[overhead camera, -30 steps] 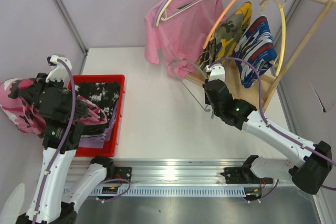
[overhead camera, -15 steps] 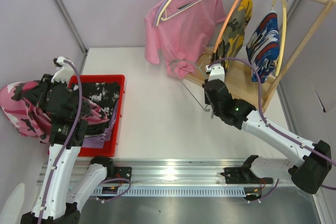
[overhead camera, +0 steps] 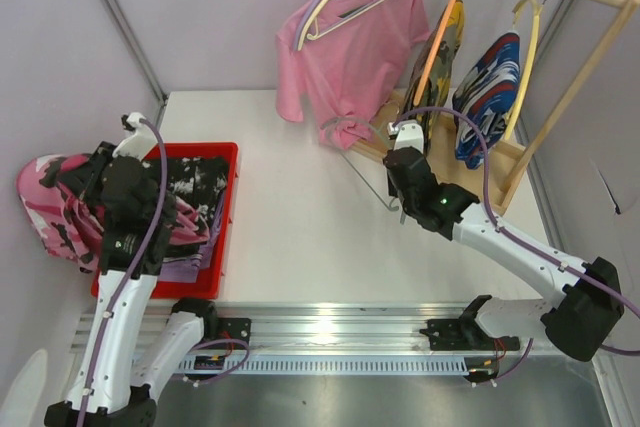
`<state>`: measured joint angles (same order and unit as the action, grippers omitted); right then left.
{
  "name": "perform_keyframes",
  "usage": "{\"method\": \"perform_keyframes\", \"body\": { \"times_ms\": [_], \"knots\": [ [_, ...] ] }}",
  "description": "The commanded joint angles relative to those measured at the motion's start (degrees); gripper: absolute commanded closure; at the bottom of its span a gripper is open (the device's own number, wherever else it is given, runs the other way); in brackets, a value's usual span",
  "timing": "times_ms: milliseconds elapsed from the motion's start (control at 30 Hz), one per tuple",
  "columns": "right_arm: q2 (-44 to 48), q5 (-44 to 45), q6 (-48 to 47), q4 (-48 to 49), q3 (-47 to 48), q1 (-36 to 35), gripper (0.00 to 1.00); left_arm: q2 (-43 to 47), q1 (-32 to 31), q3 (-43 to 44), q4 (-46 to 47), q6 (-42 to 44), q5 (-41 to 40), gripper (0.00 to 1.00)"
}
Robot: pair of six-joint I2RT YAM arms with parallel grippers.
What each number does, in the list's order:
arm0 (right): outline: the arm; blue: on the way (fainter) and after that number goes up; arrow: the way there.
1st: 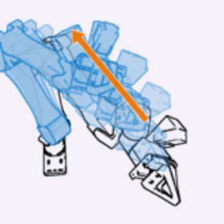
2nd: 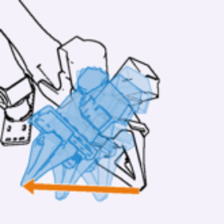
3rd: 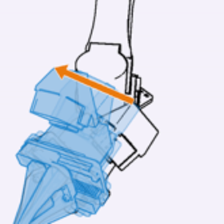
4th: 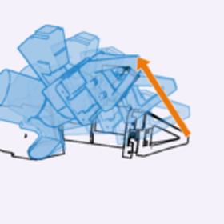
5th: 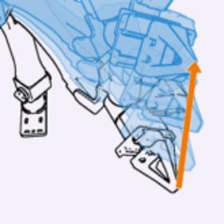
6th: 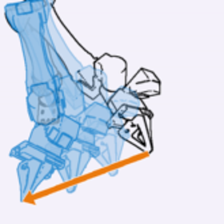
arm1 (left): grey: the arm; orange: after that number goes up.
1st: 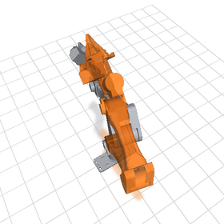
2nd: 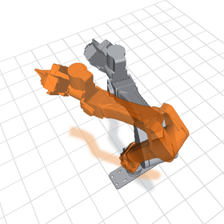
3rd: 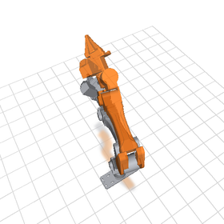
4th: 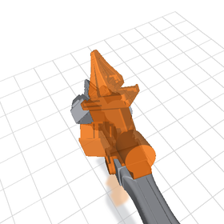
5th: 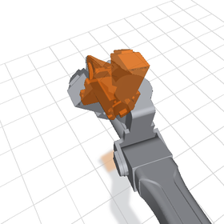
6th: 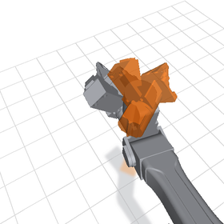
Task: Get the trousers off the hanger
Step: Place the trousers into the basket
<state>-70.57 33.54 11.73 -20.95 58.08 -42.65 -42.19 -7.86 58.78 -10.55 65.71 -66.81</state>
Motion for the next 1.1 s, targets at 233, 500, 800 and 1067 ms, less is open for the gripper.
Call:
{"method": "perform_keyframes", "body": {
  "times_ms": [233,500,800,1067],
  "knots": [
    [0.78,-0.67,0.49,3.02,1.86,1.17,1.00,3.26,0.56,-4.10,-6.25,-4.63,6.77,1.00],
    [1.40,-0.23,2.25,2.32,1.15,1.17,1.00,2.12,-1.10,-5.79,0.70,-2.07,8.53,1.00],
    [1.92,1.35,2.34,1.35,0.98,1.26,1.00,-5.96,-4.62,-5.34,2.28,-7.35,9.41,1.00],
    [2.28,0.65,1.63,1.79,0.36,2.31,1.00,-13.07,-4.62,-3.95,0.80,-12.53,11.52,1.00]
  ]
}}
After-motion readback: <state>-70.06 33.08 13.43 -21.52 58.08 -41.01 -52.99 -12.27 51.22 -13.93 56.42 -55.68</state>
